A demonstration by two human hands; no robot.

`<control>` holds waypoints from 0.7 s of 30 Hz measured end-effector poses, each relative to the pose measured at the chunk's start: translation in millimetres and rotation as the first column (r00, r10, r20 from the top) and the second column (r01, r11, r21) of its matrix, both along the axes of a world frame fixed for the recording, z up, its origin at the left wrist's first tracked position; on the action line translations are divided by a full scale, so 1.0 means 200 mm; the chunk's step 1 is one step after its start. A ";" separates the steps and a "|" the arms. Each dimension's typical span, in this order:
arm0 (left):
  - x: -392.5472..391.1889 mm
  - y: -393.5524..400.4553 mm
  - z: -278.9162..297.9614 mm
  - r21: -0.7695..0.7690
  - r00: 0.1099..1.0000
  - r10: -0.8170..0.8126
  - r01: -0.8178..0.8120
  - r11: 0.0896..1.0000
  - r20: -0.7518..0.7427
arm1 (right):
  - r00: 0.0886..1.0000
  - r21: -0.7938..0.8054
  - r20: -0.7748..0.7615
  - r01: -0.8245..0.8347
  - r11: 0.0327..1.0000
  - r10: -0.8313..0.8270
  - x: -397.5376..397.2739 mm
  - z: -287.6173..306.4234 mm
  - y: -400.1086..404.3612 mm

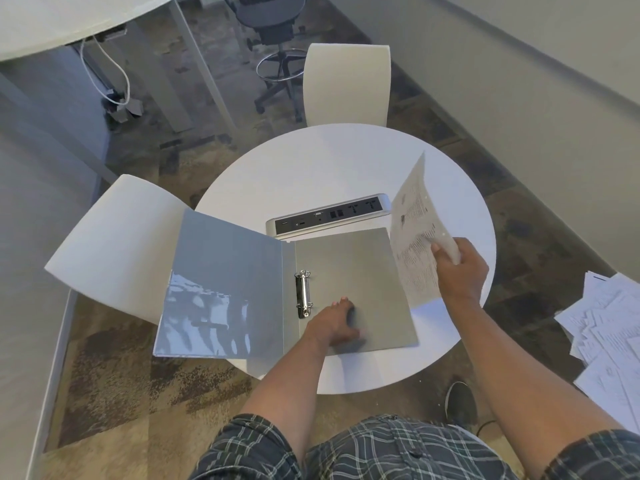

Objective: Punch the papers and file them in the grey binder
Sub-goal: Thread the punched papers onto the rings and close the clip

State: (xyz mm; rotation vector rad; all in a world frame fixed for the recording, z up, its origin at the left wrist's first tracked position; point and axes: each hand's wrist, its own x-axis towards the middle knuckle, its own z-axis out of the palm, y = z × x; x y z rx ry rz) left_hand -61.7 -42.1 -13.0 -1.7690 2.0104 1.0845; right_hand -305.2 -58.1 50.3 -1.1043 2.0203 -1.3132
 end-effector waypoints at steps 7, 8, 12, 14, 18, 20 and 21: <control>0.02 -0.08 0.09 0.150 0.736 0.522 -0.512 0.846 -0.432 | 0.972 -0.104 0.230 0.082 0.991 -0.057 0.07 0.11 -0.05; 0.02 -0.10 0.12 0.288 0.566 0.663 -0.613 0.736 -0.490 | 0.943 -0.105 0.331 0.078 0.991 -0.039 0.08 0.11 -0.06; 0.07 -0.16 0.20 0.609 0.055 0.832 -0.655 0.448 -0.553 | 0.769 -0.058 0.633 -0.065 0.996 0.087 0.09 0.05 -0.07; 0.10 -0.17 0.24 0.625 -0.020 0.819 -0.657 0.422 -0.573 | 0.694 -0.022 0.705 -0.181 0.983 0.144 0.09 0.00 -0.06; 0.16 -0.19 0.29 0.631 -0.146 0.799 -0.700 0.334 -0.584 | 0.610 0.044 0.765 -0.368 0.929 0.206 0.15 -0.05 -0.02; 0.20 -0.20 0.31 0.592 -0.175 0.755 -0.737 0.325 -0.632 | 0.648 0.114 0.732 -0.422 0.900 0.211 0.18 -0.07 -0.01; 0.22 -0.20 0.32 0.566 -0.177 0.734 -0.758 0.324 -0.656 | 0.679 0.160 0.703 -0.441 0.883 0.212 0.20 -0.08 0.00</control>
